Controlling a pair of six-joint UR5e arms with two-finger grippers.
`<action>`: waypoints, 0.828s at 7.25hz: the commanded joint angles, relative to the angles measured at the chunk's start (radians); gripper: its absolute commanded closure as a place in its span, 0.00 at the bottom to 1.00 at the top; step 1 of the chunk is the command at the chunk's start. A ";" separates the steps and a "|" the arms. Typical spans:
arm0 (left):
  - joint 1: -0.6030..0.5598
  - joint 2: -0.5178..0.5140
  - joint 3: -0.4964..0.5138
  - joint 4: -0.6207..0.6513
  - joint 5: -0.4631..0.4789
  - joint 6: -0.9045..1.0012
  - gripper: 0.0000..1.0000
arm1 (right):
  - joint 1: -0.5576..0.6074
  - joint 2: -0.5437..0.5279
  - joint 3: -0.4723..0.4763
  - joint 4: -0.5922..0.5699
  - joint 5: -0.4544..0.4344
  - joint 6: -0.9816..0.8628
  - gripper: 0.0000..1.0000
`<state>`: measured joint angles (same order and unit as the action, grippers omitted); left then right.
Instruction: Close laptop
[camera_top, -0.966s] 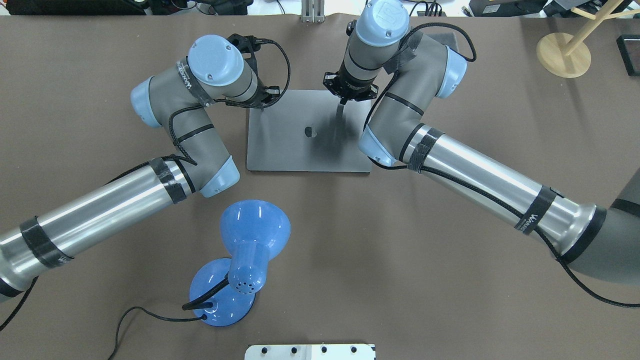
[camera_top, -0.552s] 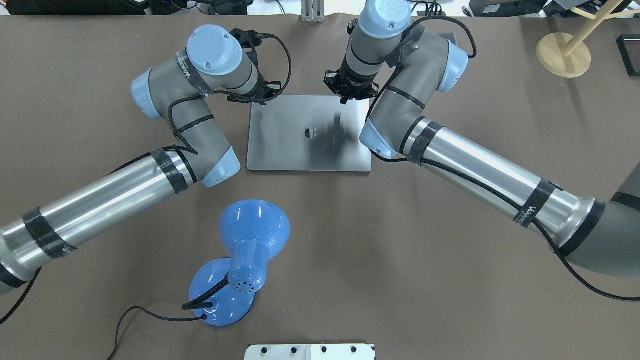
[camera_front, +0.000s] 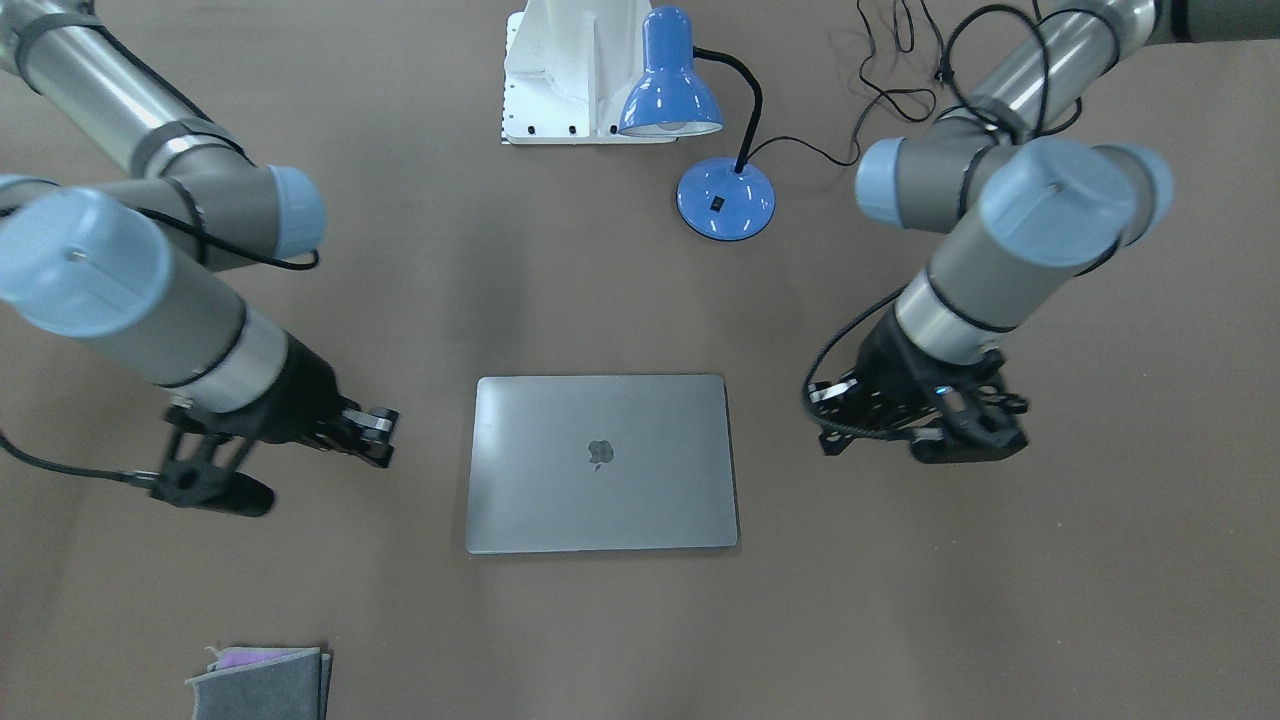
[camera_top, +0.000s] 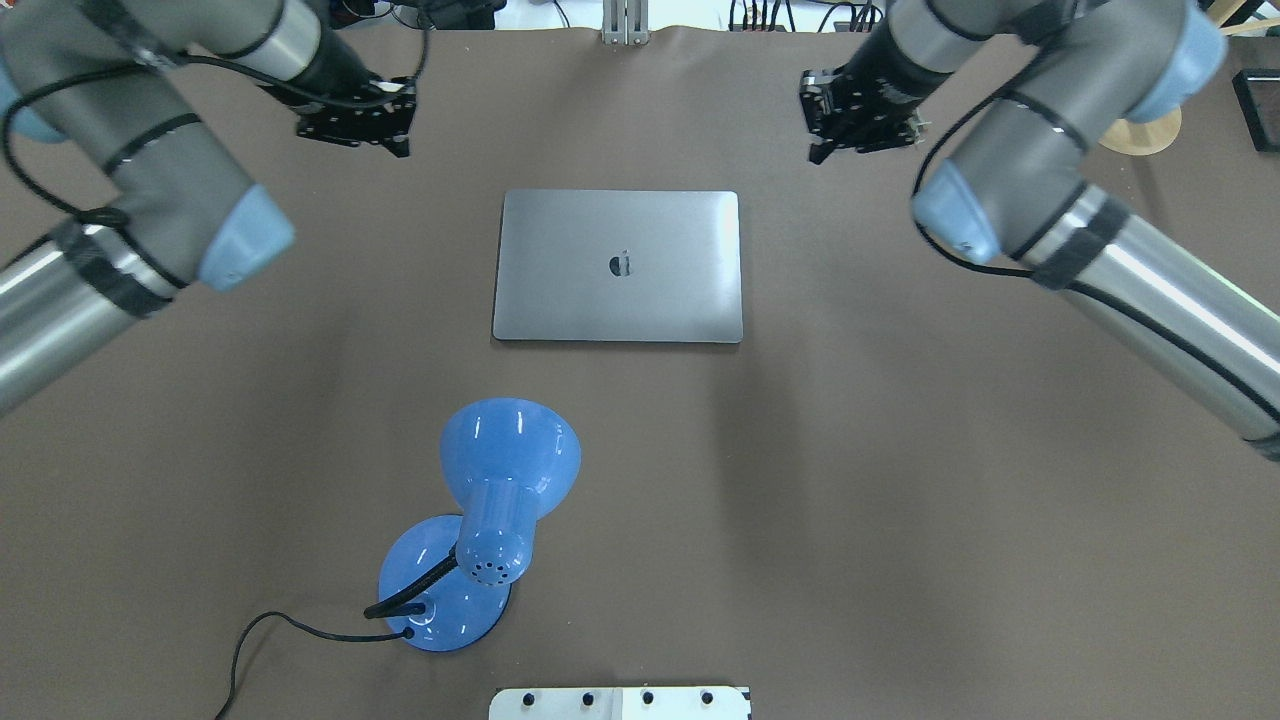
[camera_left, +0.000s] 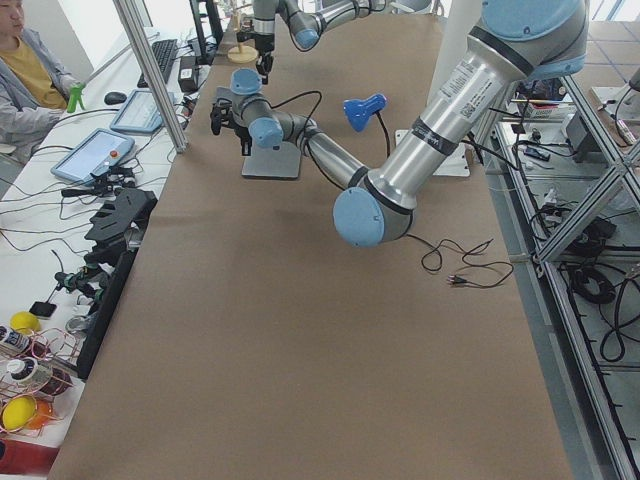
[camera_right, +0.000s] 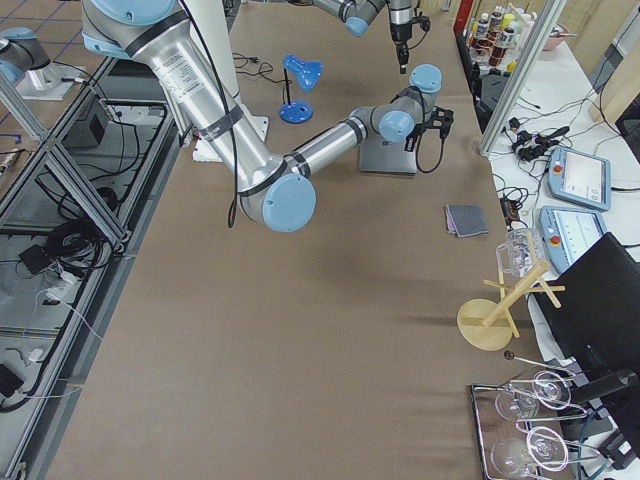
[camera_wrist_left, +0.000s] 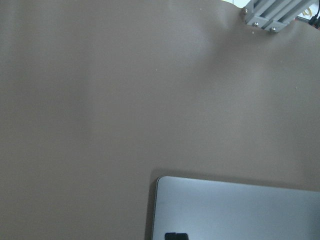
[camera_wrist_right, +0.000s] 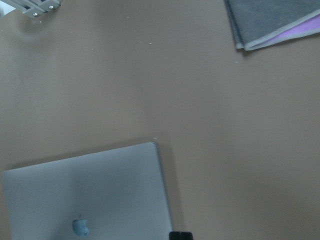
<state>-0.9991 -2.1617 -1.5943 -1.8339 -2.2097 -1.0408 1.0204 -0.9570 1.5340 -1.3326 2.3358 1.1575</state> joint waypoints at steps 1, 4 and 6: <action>-0.164 0.277 -0.382 0.357 -0.071 0.395 1.00 | 0.177 -0.289 0.355 -0.301 0.065 -0.388 1.00; -0.433 0.604 -0.377 0.415 -0.074 1.060 1.00 | 0.424 -0.558 0.372 -0.546 0.008 -1.183 1.00; -0.536 0.661 -0.267 0.413 -0.068 1.252 0.02 | 0.487 -0.659 0.327 -0.542 -0.006 -1.302 0.01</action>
<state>-1.4644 -1.5454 -1.9263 -1.4222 -2.2808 0.0731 1.4629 -1.5498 1.8850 -1.8674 2.3420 -0.0471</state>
